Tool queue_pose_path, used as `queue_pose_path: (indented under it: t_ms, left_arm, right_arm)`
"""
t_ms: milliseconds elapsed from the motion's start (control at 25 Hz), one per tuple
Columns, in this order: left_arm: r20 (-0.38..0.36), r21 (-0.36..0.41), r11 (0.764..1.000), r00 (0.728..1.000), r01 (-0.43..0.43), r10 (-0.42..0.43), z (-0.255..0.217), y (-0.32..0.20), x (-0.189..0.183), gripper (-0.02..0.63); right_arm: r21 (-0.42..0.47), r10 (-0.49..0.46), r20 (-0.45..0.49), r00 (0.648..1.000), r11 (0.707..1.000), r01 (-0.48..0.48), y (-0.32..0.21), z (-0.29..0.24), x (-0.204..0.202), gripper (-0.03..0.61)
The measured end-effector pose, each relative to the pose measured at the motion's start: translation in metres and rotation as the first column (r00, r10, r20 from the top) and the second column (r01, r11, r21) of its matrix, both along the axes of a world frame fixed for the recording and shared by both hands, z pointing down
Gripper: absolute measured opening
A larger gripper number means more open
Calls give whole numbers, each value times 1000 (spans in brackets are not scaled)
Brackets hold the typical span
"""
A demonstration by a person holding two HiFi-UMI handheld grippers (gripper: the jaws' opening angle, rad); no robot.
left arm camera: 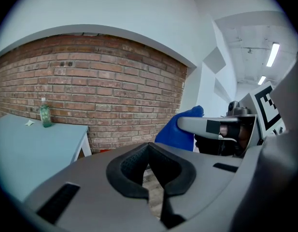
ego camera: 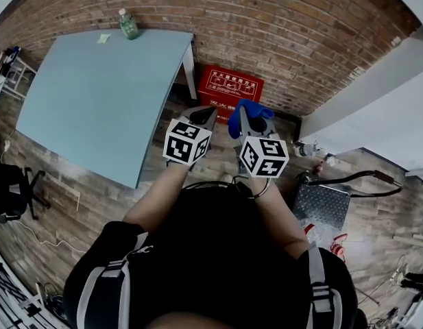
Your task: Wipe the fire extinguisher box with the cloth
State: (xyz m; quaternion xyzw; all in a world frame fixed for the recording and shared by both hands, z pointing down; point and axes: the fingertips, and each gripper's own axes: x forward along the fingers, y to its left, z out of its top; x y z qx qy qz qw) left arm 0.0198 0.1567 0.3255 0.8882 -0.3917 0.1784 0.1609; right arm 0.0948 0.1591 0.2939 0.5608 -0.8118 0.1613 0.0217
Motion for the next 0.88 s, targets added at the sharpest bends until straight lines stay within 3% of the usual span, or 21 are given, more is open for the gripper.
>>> queue_pose_path:
  t_ms: [360,520,680,880]
  left_arm:
    - [2,-40,992,993,120,-120,15,-45,31,-2]
    - [18,-69,985,988,157,-156,27,-52,32,-2]
    - [37,-88,978,981,191,-188,36,-62,24,-2]
    - [50,-115,971,978,209,-205,47,-86,15,-2]
  right_arm:
    - [-35,-97,-11,995,995,96,-47,14,36,41]
    - [-62,-104,41,994,992,106,-60,28,47,41]
    - [-97,-184,52,981,977,189,-72,45,35,41]
    - [-121,-218,52,975,967,222,-101,56,19,41]
